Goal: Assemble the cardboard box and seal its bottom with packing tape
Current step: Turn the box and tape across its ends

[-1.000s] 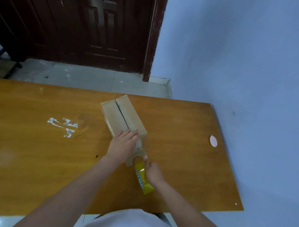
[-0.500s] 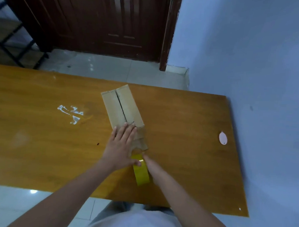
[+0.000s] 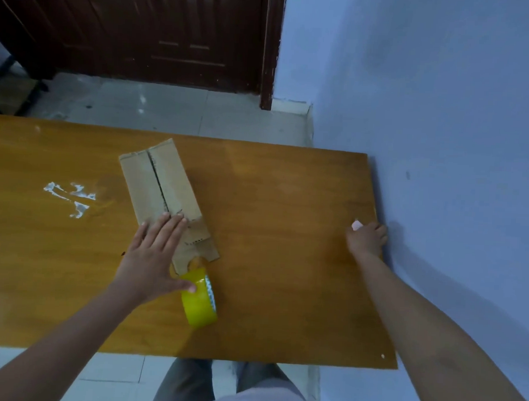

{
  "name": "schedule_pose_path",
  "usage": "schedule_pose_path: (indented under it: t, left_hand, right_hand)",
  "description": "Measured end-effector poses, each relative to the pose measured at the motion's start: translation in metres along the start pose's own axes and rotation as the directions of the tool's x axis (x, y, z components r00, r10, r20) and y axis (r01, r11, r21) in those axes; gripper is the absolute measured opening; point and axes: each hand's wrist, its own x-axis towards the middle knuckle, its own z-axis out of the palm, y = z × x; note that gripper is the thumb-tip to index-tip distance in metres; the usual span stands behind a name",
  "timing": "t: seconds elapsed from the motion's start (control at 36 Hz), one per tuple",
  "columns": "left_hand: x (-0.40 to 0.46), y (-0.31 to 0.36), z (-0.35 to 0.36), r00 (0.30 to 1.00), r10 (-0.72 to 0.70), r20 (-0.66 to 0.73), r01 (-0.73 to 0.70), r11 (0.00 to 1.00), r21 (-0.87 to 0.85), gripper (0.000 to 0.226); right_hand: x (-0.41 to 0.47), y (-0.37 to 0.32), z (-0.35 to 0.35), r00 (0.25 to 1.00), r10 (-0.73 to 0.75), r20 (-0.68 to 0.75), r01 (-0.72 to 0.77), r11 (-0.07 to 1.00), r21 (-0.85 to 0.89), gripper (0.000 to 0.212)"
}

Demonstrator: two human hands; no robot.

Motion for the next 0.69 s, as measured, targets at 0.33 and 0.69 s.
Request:
schedule_pose_path:
  t: [0.33, 0.69]
  left_hand:
    - [0.001, 0.0, 0.001, 0.997, -0.052, 0.048, 0.049, 0.998, 0.048, 0.132]
    - [0.002, -0.001, 0.006, 0.997, -0.071, 0.041, 0.066, 0.993, 0.101, 0.132]
  right_hand:
    - [0.012, 0.012, 0.013, 0.98, -0.183, 0.077, 0.196, 0.95, -0.243, 0.043]
    - [-0.138, -0.056, 0.027, 0.54, -0.736, 0.409, 0.495, 0.67, 0.554, 0.015]
